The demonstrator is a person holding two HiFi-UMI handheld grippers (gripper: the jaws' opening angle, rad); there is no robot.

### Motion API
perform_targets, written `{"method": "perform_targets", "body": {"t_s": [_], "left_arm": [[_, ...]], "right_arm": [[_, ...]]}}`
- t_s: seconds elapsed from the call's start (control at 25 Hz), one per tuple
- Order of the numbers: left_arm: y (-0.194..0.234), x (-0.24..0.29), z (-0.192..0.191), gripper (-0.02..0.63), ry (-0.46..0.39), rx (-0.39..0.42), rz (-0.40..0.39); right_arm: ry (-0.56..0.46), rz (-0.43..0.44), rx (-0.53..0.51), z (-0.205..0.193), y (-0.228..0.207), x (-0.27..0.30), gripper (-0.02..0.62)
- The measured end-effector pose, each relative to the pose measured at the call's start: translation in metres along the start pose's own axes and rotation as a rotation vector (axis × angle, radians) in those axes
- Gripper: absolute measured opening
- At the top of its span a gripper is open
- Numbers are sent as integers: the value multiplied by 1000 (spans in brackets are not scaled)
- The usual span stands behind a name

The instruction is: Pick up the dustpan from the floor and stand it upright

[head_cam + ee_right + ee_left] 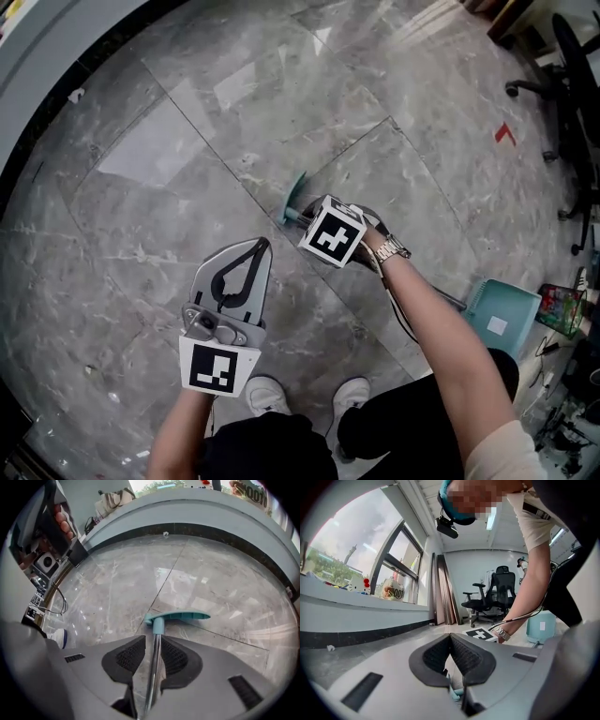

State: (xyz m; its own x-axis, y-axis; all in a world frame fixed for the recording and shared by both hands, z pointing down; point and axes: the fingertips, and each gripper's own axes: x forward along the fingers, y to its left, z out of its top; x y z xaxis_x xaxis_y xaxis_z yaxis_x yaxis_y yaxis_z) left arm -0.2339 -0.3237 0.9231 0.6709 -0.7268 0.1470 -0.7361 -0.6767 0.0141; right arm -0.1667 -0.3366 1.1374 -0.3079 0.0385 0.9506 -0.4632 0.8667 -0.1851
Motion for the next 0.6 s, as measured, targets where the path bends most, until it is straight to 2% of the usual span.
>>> {"method": "perform_targets", "body": {"t_s": [0.24, 0.44, 0.6], "left_arm": [[-1, 3, -13, 11, 0, 4, 3], [-6, 5, -17, 11, 12, 39, -23], [-4, 10, -26, 11, 21, 19, -10]], "right_arm": [[20, -19, 6, -7, -9, 20, 94], [32, -22, -16, -7, -11, 24, 94], [32, -4, -1, -5, -11, 26, 92]]}}
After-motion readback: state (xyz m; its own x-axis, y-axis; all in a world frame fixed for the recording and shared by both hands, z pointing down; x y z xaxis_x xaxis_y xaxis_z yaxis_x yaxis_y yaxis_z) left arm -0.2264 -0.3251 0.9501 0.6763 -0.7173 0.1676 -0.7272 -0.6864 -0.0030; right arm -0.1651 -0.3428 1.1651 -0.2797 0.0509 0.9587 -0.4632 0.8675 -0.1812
